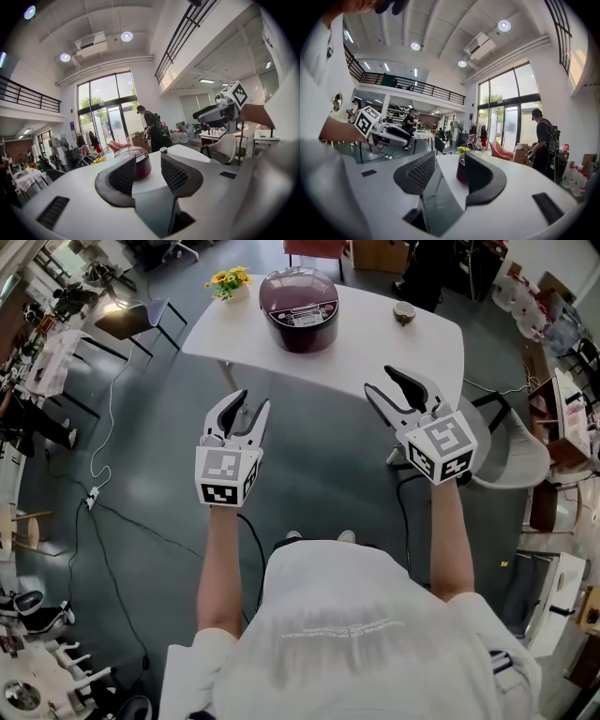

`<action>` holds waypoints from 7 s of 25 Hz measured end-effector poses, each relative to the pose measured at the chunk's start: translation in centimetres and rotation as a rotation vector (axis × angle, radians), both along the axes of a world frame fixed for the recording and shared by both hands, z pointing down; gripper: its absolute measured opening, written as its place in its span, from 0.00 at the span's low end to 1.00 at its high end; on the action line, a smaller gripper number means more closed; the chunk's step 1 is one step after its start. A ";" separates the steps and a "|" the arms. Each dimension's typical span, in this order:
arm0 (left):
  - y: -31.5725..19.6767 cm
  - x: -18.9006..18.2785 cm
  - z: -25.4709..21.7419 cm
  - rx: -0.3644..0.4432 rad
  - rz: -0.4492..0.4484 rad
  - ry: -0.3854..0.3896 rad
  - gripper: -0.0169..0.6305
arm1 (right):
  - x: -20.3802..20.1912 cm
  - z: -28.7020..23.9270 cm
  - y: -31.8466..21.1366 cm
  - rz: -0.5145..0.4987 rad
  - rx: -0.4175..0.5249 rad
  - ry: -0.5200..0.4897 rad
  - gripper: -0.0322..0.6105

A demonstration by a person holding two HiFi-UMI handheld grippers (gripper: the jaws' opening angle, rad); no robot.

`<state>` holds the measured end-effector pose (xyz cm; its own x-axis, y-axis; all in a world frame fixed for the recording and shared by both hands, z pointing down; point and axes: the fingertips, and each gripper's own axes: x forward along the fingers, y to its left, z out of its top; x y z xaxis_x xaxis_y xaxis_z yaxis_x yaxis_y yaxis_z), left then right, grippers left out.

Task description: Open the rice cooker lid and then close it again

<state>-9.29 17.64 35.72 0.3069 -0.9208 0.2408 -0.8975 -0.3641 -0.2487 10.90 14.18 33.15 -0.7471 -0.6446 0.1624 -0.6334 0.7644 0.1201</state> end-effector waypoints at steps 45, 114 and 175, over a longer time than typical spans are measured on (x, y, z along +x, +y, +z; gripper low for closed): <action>-30.5 -2.4 10.3 -0.227 0.301 0.028 0.30 | -9.6 10.3 -25.8 0.095 -0.257 0.180 0.42; -38.2 4.5 16.2 -0.446 0.340 -0.323 0.09 | -5.8 17.9 -29.4 -0.003 -0.499 -0.033 0.36; -38.2 -8.8 -0.3 0.020 -0.075 0.077 0.25 | -5.9 -0.4 -39.1 -0.002 -0.061 -0.031 0.34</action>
